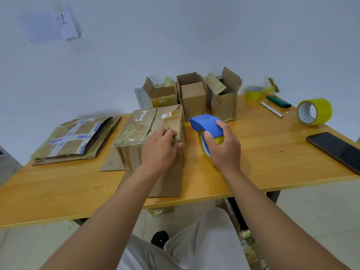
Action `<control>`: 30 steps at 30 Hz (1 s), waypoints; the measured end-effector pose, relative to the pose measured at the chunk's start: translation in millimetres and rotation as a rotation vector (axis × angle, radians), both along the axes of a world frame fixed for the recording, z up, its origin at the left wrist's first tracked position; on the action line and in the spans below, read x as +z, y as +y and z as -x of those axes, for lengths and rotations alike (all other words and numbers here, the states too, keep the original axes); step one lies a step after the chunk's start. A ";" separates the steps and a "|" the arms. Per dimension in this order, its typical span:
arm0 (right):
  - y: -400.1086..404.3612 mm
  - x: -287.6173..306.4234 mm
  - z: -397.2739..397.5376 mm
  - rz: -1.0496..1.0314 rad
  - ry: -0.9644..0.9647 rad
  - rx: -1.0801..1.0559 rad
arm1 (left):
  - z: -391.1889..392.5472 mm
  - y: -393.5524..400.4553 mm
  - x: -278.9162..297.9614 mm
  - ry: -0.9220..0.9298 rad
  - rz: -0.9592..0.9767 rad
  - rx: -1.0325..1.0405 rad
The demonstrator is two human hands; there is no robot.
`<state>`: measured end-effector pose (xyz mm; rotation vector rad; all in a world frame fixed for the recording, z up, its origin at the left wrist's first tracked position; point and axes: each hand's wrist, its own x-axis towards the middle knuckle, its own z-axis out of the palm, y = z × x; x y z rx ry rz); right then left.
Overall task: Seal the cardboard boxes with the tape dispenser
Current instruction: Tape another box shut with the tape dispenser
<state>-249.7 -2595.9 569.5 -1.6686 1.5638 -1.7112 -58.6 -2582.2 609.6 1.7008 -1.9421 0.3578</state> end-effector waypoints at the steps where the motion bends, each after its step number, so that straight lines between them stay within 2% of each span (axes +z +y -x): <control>1: 1.3 -0.7 -1.6 0.012 0.003 -0.013 | -0.7 -0.6 0.2 0.003 0.004 -0.006; 10: 8.0 -6.9 -5.2 0.106 0.026 -0.065 | -12.7 -3.7 -1.4 -0.043 0.075 -0.115; 14: 6.7 -6.6 -4.3 0.116 0.017 -0.062 | -7.5 -1.3 -3.0 -0.053 0.109 -0.074; 19: 10.6 -10.7 -2.8 0.178 -0.010 -0.038 | -13.0 2.7 4.4 -0.019 -0.035 -0.088; 23: 11.5 -10.8 -2.6 0.198 -0.004 -0.041 | -22.5 -8.0 28.3 0.092 -0.203 -0.161; 30: 11.8 -11.0 -4.0 0.191 -0.007 -0.048 | -32.7 -18.4 27.5 0.187 -0.177 -0.216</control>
